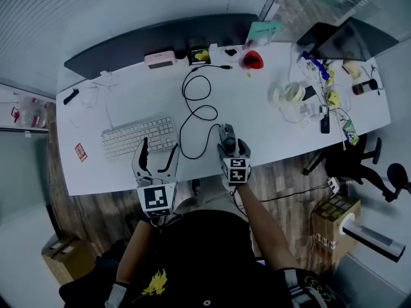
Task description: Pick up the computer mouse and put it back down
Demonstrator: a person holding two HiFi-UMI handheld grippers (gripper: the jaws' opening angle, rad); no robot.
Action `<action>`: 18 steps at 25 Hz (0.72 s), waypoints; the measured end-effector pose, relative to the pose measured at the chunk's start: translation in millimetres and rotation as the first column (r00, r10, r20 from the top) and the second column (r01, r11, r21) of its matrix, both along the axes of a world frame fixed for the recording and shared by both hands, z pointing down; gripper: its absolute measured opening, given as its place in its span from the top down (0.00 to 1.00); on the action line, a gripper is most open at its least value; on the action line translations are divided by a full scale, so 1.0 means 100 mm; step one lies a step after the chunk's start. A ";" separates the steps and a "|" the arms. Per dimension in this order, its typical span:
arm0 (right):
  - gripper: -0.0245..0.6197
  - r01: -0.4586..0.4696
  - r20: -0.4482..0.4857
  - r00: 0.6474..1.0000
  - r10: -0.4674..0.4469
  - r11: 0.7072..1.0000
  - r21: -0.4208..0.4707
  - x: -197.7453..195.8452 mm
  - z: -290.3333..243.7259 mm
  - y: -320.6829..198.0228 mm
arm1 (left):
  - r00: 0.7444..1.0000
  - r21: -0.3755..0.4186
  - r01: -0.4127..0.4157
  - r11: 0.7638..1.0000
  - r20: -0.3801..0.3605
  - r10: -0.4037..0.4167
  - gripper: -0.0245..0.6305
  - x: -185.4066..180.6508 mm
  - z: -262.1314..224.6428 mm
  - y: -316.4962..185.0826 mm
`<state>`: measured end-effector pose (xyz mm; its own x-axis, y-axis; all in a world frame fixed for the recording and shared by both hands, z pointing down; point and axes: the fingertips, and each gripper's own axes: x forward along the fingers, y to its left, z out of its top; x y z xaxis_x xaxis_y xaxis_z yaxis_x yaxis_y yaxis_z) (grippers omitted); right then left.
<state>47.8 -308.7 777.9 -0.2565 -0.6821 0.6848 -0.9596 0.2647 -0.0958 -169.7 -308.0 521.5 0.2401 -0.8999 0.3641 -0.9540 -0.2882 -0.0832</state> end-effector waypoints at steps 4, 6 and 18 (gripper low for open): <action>0.49 -0.029 0.026 0.999 0.025 0.984 0.174 0.18 -0.83 0.15 | 0.999 0.083 0.012 0.996 -0.035 -0.009 0.42 -0.06 -0.31 0.31; 0.58 -0.045 0.052 0.998 0.030 0.951 0.305 0.27 -1.48 0.27 | 0.998 0.165 0.047 0.985 -0.047 -0.039 0.51 -0.16 -0.52 0.46; 0.94 -0.098 0.138 0.990 0.012 0.762 0.640 0.76 -3.80 1.20 | 0.998 0.349 0.068 0.935 -0.035 -0.059 0.94 -0.32 -1.34 1.26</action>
